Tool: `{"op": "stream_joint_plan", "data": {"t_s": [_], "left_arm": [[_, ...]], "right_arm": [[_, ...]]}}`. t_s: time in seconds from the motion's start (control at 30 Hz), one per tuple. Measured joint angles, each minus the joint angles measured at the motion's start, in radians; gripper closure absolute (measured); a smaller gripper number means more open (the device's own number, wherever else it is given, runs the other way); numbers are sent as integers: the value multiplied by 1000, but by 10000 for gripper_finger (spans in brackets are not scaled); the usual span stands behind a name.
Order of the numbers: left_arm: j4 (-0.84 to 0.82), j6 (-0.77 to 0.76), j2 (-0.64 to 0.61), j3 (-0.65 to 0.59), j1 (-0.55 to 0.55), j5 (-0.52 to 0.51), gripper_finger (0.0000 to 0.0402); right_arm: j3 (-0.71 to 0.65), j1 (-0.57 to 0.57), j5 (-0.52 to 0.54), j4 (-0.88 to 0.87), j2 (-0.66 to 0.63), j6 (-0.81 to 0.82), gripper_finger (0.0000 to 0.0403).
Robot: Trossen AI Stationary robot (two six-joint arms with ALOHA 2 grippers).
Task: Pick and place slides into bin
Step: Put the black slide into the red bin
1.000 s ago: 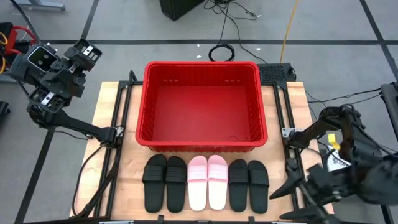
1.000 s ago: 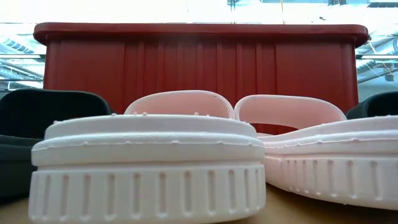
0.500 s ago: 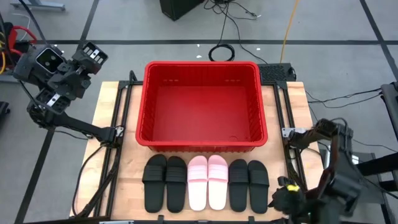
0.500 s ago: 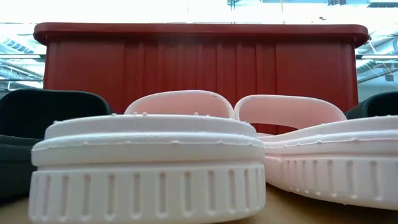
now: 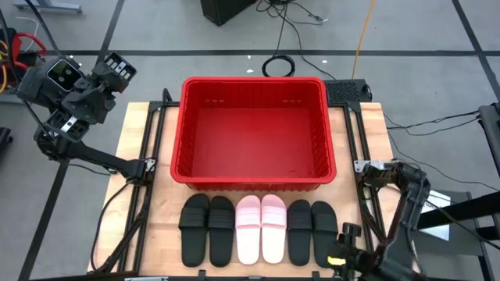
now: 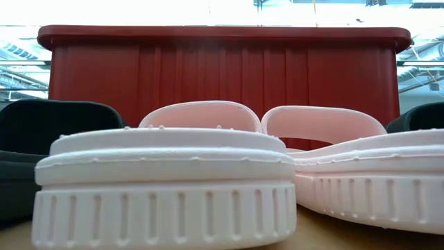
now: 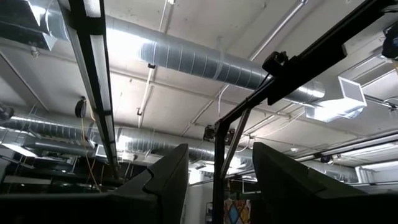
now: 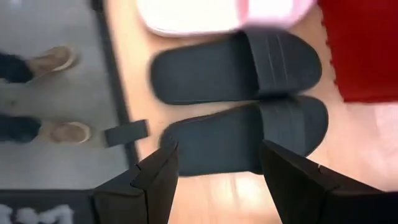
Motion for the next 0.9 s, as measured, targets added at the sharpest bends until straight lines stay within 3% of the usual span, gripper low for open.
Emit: {"op": "stream_joint_plan", "data": {"t_s": [0.33, 0.9], "left_arm": [[0, 1, 0, 0, 0, 7, 215], [-21, 2, 0, 0, 0, 8, 215]], "right_arm": [[-322, 3, 31, 178, -49, 167, 190], [-517, -64, 28, 270, -50, 202, 190]]}}
